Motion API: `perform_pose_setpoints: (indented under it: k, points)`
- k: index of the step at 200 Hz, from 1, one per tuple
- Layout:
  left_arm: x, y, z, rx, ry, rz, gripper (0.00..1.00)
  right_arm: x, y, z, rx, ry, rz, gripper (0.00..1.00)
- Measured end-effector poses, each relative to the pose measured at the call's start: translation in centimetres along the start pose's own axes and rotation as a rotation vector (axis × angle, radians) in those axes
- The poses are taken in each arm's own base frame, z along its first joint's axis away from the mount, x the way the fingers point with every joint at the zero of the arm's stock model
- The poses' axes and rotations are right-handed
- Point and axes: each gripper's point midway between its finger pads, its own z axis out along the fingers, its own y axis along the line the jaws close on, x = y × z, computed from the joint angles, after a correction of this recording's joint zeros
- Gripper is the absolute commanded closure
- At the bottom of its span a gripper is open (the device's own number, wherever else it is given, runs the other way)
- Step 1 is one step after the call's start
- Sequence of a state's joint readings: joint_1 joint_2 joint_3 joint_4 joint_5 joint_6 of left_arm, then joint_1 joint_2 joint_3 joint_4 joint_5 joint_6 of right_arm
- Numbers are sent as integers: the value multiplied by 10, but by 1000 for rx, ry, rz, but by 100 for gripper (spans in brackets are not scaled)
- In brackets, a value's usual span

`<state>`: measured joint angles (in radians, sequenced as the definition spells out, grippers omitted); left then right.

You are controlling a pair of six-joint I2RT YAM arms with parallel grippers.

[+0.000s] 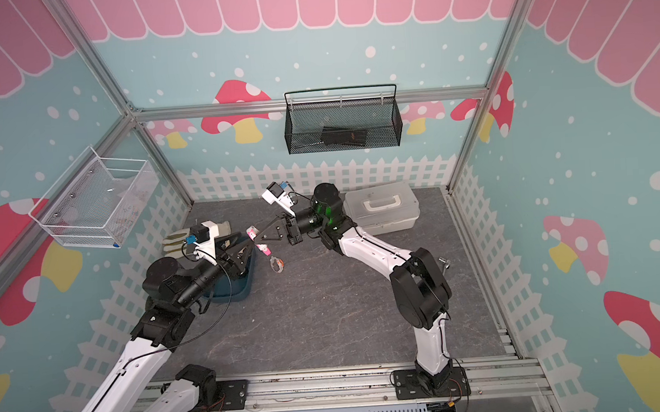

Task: Put the watch into the storage box
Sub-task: Place the watch in the storage box.

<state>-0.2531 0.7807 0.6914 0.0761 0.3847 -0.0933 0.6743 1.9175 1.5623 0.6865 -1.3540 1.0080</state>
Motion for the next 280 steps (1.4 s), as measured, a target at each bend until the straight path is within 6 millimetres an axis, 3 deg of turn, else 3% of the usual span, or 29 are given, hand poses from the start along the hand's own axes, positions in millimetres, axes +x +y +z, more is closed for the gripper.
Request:
perform_pose_setpoints:
  k: [52, 91, 131, 153, 184, 191, 200, 214, 225, 249, 272, 280]
  points:
    - [3, -3, 1, 17, 13, -5, 52, 16, -14, 1, 29, 40, 26, 100]
    - [4, -3, 2, 19, 17, -11, 56, 18, -6, 7, 0, 73, 16, 100]
    - [3, -8, 3, 45, 11, -35, 77, 19, 3, 14, -32, 94, 9, 100]
    - [-4, -11, 1, 54, -13, -58, 100, 19, 4, 15, -35, 95, 19, 100]
    - [-8, -10, -1, 48, -30, -64, 100, 19, 3, 16, -44, 95, 31, 96]
    - [-7, -9, -1, 42, -23, -68, 100, 19, 2, 17, -45, 95, 32, 92]
    - [-5, -8, -1, 35, -18, -70, 100, 20, 1, 17, -43, 95, 40, 76]
    - [-6, -5, -1, 17, -20, -70, 100, 21, 2, 19, -45, 97, 39, 61]
    - [-5, -3, -1, 1, -19, -70, 100, 23, 2, 21, -47, 98, 22, 40]
    - [-3, 5, -4, -49, -12, -73, 100, 28, -6, 25, -9, 92, 23, 15]
    - [-1, 17, -11, -130, -2, -77, 100, 26, -13, 25, 37, 76, 3, 1]
    - [-1, 21, -13, -158, -3, -74, 100, 24, -17, 24, 63, 65, 4, 0]
